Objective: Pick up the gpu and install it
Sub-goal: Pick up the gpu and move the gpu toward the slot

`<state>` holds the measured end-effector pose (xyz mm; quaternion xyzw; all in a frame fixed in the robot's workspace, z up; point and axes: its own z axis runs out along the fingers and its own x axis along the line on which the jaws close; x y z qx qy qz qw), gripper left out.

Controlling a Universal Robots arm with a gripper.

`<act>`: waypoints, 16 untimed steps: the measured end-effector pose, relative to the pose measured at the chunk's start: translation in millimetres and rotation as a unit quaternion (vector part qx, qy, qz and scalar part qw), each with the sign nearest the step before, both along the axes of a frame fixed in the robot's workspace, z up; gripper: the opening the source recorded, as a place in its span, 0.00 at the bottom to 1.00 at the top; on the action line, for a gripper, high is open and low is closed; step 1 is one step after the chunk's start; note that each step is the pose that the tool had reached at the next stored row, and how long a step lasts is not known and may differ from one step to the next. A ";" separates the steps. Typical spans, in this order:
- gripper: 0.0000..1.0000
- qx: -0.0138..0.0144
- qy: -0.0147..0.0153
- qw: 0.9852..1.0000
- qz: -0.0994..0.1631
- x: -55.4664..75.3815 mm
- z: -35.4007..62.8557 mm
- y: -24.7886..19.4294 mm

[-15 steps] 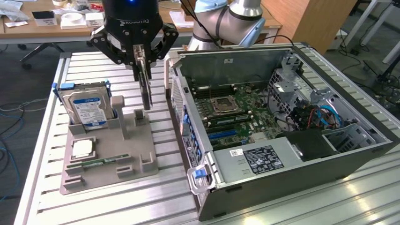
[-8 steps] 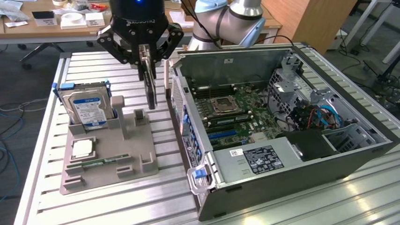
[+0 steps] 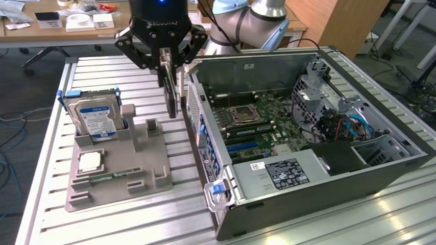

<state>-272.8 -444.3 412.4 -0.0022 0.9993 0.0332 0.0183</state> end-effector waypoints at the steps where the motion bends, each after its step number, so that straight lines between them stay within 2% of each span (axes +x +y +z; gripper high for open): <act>1: 0.27 0.000 0.000 1.000 0.000 1.5 0.0 0.0; 6: 0.27 0.000 0.000 1.000 0.000 9.8 0.0 0.0; 16: 0.27 0.000 0.000 1.000 0.000 35.4 0.0 0.0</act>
